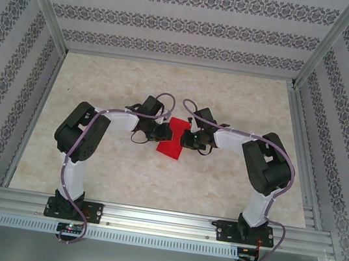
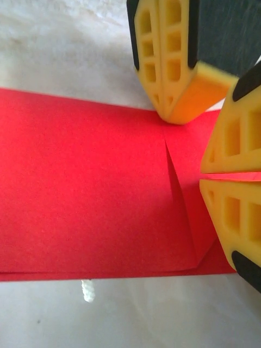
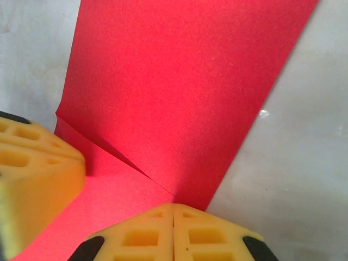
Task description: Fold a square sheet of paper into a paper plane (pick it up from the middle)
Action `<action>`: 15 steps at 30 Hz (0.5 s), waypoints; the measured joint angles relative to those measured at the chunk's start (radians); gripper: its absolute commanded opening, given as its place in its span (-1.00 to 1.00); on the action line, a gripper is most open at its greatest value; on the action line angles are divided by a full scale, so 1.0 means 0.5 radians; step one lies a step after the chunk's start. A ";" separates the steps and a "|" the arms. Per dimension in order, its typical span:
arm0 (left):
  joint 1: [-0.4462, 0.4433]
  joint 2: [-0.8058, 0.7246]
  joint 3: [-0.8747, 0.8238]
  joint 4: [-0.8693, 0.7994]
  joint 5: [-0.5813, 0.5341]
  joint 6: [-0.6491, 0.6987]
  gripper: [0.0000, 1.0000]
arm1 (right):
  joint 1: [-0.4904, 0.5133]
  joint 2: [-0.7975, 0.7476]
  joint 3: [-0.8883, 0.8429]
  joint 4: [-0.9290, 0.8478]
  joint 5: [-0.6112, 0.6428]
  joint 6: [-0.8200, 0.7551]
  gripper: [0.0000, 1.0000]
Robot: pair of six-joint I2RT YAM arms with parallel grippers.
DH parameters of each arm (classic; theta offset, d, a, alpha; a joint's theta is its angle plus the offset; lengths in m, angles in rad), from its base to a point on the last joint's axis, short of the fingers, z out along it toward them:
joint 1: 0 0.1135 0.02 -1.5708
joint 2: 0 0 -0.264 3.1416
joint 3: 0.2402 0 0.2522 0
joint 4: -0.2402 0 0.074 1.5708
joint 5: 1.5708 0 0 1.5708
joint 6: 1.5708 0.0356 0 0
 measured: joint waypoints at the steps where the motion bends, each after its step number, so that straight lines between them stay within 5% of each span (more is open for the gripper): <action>1: 0.000 0.017 0.000 0.002 0.000 0.000 -0.75 | 0.000 0.000 0.001 -0.001 0.000 0.000 -0.85; 15: -0.001 0.024 0.007 -0.012 -0.037 -0.002 -0.80 | -0.012 -0.060 0.024 -0.105 -0.058 0.049 -0.80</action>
